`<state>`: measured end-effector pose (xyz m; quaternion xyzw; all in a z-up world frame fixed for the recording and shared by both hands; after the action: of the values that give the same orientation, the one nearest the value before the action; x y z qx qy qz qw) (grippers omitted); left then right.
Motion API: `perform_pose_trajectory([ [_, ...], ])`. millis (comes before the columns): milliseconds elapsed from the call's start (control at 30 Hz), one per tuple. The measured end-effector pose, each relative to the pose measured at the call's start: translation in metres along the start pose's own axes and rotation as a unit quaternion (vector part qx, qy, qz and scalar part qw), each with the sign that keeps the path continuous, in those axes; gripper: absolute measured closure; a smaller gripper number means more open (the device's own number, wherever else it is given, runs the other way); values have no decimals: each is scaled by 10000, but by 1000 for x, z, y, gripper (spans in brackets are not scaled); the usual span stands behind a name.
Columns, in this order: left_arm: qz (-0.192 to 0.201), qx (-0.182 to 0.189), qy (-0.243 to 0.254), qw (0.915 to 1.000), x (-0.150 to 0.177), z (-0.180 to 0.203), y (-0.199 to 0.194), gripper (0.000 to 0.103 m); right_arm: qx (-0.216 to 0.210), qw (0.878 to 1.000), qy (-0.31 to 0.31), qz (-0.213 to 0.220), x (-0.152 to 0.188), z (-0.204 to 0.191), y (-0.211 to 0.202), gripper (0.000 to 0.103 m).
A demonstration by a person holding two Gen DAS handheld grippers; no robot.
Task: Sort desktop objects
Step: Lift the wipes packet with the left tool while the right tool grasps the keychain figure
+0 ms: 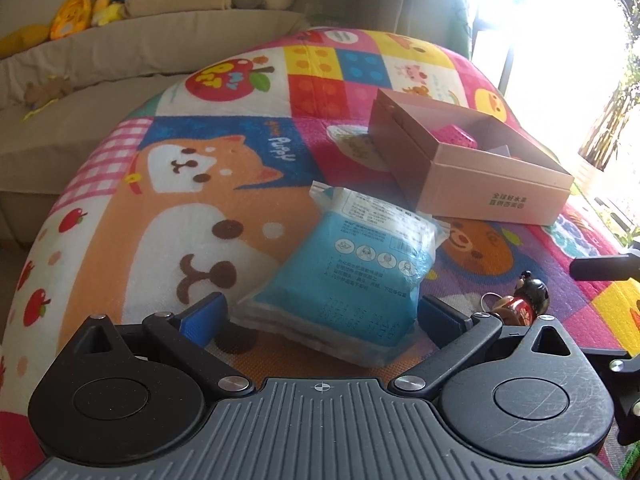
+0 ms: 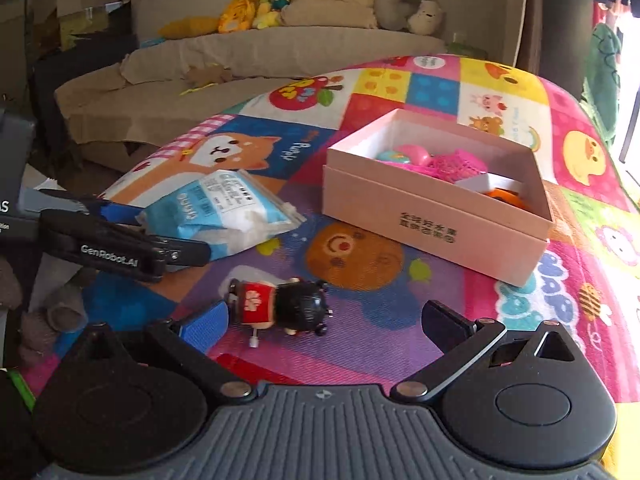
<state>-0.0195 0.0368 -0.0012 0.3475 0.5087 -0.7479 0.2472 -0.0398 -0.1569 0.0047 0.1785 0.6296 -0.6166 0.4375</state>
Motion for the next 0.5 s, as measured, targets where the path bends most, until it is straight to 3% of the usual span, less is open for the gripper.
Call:
perform_pose_trajectory([
  [67, 1, 2, -1, 10000, 0, 0, 0, 0, -92, 9999, -121, -61, -1, -11, 7, 13],
  [200, 20, 22, -29, 10000, 0, -1, 0, 0, -139, 9995, -131, -251, -3, -19, 23, 27],
  [233, 27, 27, -31, 10000, 0, -1, -1, 0, -131, 9994, -115, -293, -3, -19, 26, 36],
  [400, 31, 69, 140, 9999, -4, 4, 0, 0, -77, 9998, -73, -193, -3, -12, 21, 38],
  [500, 52, -62, 677, 9977, -11, 15, 6, 0, -14, 9997, -129, -206, 0, -9, 17, 38],
])
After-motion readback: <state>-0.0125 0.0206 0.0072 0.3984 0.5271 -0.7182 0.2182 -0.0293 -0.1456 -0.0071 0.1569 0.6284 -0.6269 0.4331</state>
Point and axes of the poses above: each gripper's, at about its wrist camera, not at the fingertips, and y roughly the way its jaws point, z to its right, x to its underside, the point moved 1 cm from there along y, roughly the way its jaws point, and after that the axes turned 12 degrees about x, right-handed, at the moved point
